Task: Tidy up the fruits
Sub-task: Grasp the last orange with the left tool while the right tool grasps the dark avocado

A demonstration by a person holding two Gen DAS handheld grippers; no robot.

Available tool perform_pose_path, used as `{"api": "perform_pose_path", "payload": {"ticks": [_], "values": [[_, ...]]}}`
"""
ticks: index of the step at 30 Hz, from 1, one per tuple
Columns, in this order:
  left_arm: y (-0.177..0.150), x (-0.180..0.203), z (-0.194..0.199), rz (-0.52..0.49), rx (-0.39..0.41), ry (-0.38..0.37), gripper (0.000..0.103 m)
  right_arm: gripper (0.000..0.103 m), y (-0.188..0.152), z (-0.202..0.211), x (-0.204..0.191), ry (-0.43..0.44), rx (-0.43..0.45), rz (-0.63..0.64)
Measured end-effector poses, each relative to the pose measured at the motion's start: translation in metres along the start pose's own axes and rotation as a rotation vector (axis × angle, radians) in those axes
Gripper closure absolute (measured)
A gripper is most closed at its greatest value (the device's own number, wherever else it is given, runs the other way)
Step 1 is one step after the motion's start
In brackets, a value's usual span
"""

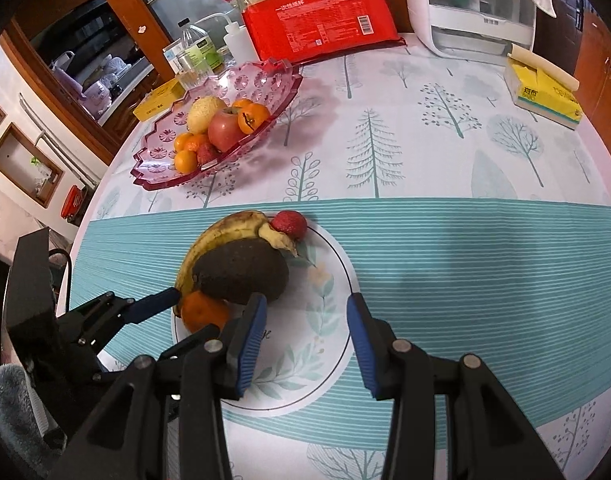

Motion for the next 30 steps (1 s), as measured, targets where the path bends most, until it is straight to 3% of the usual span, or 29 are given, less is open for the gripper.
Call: {"api": "perform_pose_path", "payload": {"ticks": [9, 14, 15, 23, 30], "values": [[-0.003, 0.004, -0.004, -0.099, 0.02, 0.037, 0.054, 0.061, 0.001, -0.005, -0.005, 0.003, -0.009, 0.009], [-0.007, 0.013, -0.007, -0.194, 0.053, 0.096, 0.054, 0.061, 0.0, -0.012, -0.013, 0.015, -0.019, 0.014], [-0.008, 0.013, -0.007, -0.208, 0.066, 0.113, 0.059, 0.061, 0.0, -0.013, -0.014, 0.022, -0.022, 0.011], [-0.015, 0.011, 0.001, -0.164, 0.072, 0.071, 0.06, 0.061, 0.001, -0.029, -0.019, 0.111, -0.064, -0.084], [-0.033, 0.001, 0.02, -0.049, 0.067, 0.027, 0.06, 0.056, -0.001, -0.042, -0.024, 0.169, -0.093, -0.173]]}}
Point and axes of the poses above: each gripper's, at about its wrist camera, not at the fingertips, and z roughly against the way its jaws point, x to its right, y to its top, the point moved 6 cm from there along -z, roughly the way its jaws point, and after that the axes turned 4 degrees about x, right-handed, at the moved point
